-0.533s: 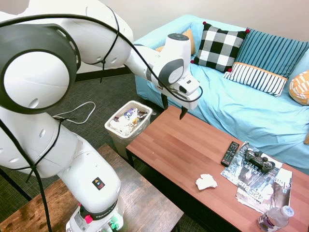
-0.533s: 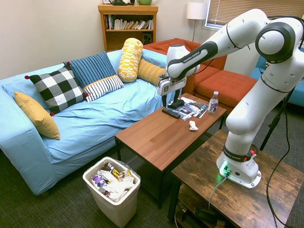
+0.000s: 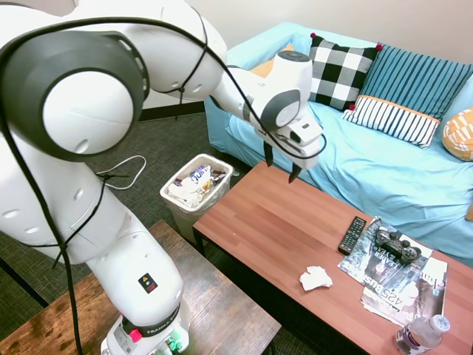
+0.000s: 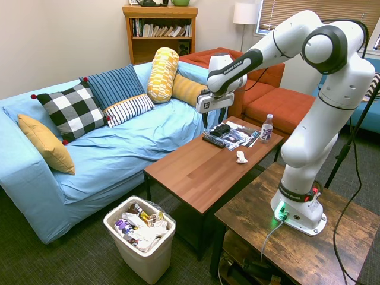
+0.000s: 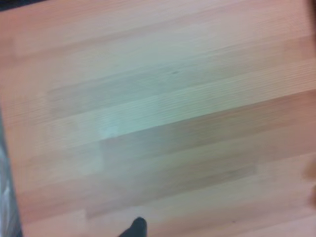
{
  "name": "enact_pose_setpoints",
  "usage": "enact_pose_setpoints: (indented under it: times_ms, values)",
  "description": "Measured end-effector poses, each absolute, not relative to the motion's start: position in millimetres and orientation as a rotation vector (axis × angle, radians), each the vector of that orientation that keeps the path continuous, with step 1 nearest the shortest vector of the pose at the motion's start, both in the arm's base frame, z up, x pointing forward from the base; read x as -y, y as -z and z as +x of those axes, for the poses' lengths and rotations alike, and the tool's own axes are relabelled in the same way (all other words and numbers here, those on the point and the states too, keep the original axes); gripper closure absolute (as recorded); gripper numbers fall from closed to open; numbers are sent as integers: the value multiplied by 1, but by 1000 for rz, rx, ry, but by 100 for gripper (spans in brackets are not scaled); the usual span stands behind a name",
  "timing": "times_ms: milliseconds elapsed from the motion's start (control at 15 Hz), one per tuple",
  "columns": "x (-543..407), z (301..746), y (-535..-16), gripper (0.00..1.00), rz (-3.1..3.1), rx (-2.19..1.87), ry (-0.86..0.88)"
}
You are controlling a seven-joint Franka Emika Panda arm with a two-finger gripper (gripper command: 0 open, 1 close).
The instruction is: Throw the tissue in the trash bin
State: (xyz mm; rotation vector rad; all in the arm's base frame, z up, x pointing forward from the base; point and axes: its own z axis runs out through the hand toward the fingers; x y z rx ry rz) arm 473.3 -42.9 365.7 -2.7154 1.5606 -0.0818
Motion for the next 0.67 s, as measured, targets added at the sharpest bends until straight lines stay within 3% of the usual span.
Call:
enact_pose_setpoints:
  times_ms: [333,667]
  values:
    - [125,472,-283,0,-2631,-1880,-23]
    - [176,430,-205,0,-2580,-2098,-78]
